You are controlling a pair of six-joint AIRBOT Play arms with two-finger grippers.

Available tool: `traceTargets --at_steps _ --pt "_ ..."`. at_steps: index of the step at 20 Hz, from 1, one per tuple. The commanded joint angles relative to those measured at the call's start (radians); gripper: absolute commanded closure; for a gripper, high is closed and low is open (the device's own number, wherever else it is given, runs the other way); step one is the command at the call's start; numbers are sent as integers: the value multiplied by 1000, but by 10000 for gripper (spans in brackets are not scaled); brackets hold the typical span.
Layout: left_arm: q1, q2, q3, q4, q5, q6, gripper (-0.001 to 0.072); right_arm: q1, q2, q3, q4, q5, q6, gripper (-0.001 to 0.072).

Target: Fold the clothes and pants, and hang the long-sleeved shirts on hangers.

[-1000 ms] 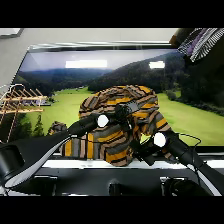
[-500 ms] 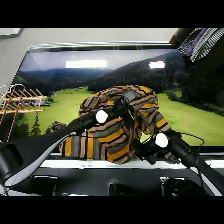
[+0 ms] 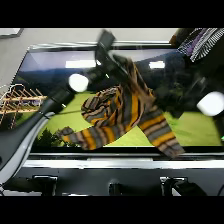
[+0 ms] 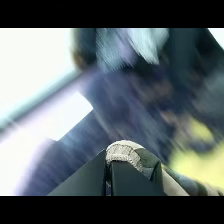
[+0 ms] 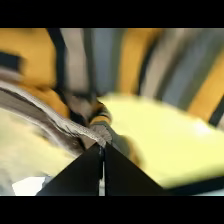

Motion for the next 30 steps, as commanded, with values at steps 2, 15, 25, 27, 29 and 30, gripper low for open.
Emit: traceTargets --at_steps 2,15,25,27,29,30 --pt "128 106 104 20 2 2 685 -64 -169 447 201 -41 -261 686" --pt "412 533 105 444 -613 -674 686 119 -251 897 -58 30 -383 686" --pt "296 459 28 461 -1083 -1063 685 126 -327 841 -97 303 -489 686" --pt "265 431 -27 462 -1085 -1115 685 180 -333 782 -171 333 -499 686" --pt "245 407 -86 462 -1086 -1180 685 279 -333 718 -309 380 -498 686" --pt "238 401 -122 462 -1086 -1190 685 330 -333 676 -391 407 -494 686"
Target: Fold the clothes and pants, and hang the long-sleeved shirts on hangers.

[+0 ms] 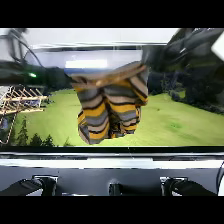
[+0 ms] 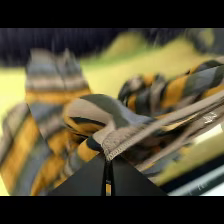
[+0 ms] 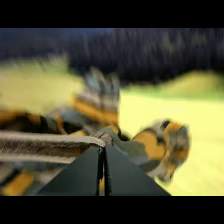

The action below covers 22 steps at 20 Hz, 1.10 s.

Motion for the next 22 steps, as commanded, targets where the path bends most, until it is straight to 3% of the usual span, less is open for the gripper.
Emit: traceTargets --at_steps 1,3,10,15,19,22 --pt "-33 -29 -120 1 -36 -93 686 143 -6 -128 -249 109 4 686" --pt "-32 -26 -215 1 -46 -119 685 197 7 -234 -307 105 58 686" --pt "-148 -24 -389 2 24 -165 685 215 163 -647 -296 -69 356 686" --pt "-261 5 -394 91 29 -299 686 281 274 -697 -330 -2 443 687" --pt "-311 98 -463 173 31 -447 687 502 351 -843 -446 42 701 686" --pt "-295 119 -475 243 50 -476 687 491 342 -850 -490 -74 772 686"
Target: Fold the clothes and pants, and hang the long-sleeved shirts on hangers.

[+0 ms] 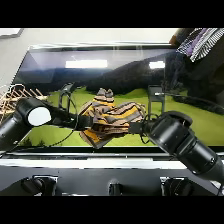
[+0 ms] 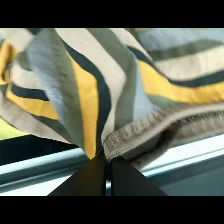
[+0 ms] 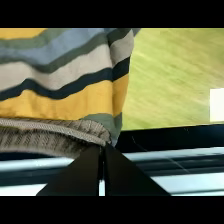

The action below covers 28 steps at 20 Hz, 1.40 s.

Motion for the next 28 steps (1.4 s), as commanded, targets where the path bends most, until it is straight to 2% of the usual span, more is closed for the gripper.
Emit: traceTargets --at_steps 1,4,8,11,13,14,15,16,20,23,25,28 --pt "13 24 -20 78 46 -62 686 5 7 -32 -63 -135 132 686" --pt "68 4 -20 78 112 -62 686 -117 -26 -31 -11 -222 136 686" --pt "121 -39 -19 63 166 -38 686 -197 -76 -31 124 -439 32 686" --pt "120 -67 -20 12 165 23 684 -197 -137 -31 235 -450 -30 686" --pt "121 -69 -20 3 165 37 648 -196 -164 -31 262 -452 -35 686" --pt "123 -68 -18 2 165 37 549 -197 -169 -31 263 -460 -35 686" --pt "125 -68 -15 2 164 37 264 -197 -169 -31 257 -469 -35 686" --pt "133 -65 -12 -6 161 44 18 -197 -169 -31 246 -480 -35 686" --pt "266 -13 17 -18 39 213 16 -197 -169 -31 233 -481 -35 686" --pt "510 110 -19 -15 -16 330 16 -197 -169 -31 233 -482 -35 686" --pt "686 182 -60 58 -28 458 18 -197 -169 -31 233 -482 -35 686" --pt "888 206 -77 136 -164 579 28 -197 -169 -31 233 -482 -40 686"
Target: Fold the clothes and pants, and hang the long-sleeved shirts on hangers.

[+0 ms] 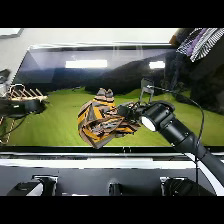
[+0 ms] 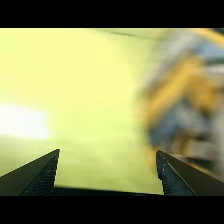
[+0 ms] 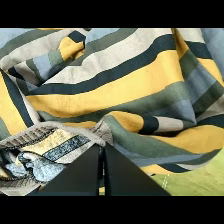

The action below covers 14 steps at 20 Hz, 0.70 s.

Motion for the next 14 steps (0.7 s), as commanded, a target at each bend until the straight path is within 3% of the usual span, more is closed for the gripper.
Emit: traceTargets --at_steps 1,7,12,14 --pt "244 43 -25 77 -145 178 28 0 -1 0 0 -2 -13 685" --pt "568 -3 -70 68 -8 184 25 0 -1 0 0 1 -50 685" --pt "907 -115 -70 -47 107 364 27 0 -1 0 -1 1 -50 685" --pt "974 -164 -70 -84 132 505 27 0 -1 0 -1 -8 -65 685"
